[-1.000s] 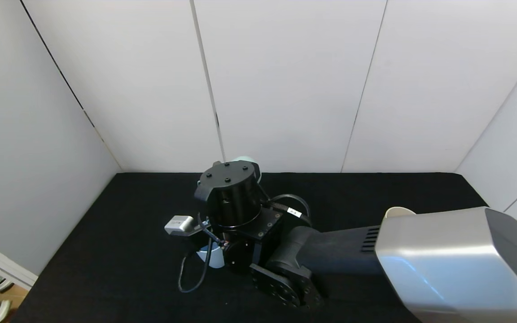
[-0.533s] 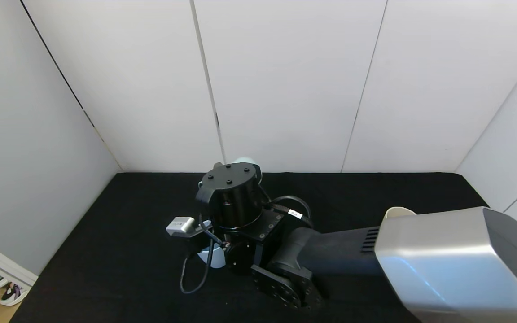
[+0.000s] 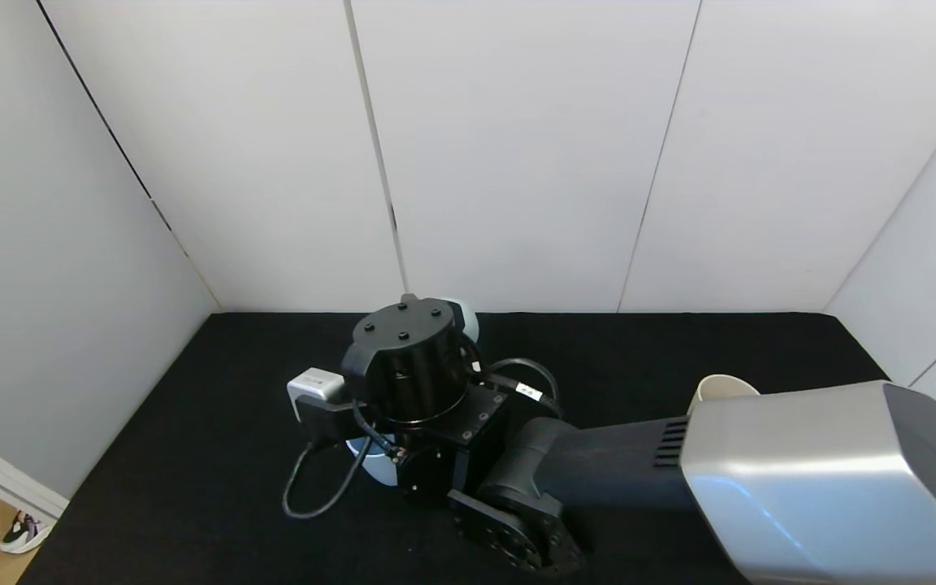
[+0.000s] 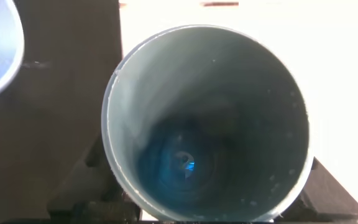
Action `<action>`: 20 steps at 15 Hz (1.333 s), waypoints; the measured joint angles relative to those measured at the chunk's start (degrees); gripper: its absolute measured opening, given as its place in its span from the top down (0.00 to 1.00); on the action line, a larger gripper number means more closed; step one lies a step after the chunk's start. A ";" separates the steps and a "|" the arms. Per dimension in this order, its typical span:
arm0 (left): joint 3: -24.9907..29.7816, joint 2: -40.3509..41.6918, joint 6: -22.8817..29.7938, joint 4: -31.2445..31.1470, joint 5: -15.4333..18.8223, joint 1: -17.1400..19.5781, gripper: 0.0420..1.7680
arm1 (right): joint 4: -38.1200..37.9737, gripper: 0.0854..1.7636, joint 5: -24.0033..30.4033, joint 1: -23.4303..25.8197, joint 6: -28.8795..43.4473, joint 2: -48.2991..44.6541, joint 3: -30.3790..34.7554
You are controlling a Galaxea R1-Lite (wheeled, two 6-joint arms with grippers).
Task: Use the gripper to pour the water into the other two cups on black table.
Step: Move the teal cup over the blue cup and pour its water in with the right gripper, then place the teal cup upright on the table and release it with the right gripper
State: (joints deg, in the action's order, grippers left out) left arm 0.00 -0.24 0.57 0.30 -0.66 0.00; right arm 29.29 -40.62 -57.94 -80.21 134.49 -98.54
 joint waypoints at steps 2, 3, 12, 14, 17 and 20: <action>0.00 -0.02 0.02 0.00 0.00 0.00 0.03 | -1.21 0.32 -0.34 -0.07 6.02 -0.39 0.59; 0.00 -0.02 0.02 0.00 -0.02 0.00 0.03 | -2.78 0.32 -0.39 -0.05 9.24 -0.78 0.72; 0.00 -0.02 0.00 0.02 -0.02 0.00 0.03 | -22.22 0.32 1.84 1.19 49.48 -11.42 7.02; 0.00 -0.02 0.00 0.02 -0.02 0.00 0.03 | -22.13 0.32 5.71 2.57 56.34 -14.99 11.72; 0.00 0.00 0.02 0.00 0.00 0.00 0.03 | -21.61 0.32 8.95 4.47 69.63 -20.19 18.93; 0.00 -0.02 0.02 0.00 -0.02 0.00 0.03 | -18.85 0.32 9.42 5.17 78.40 -24.78 27.87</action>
State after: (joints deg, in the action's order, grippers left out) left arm 0.00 -0.27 0.60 0.30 -0.68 0.00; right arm 10.45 -31.20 -52.77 -1.82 109.70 -70.67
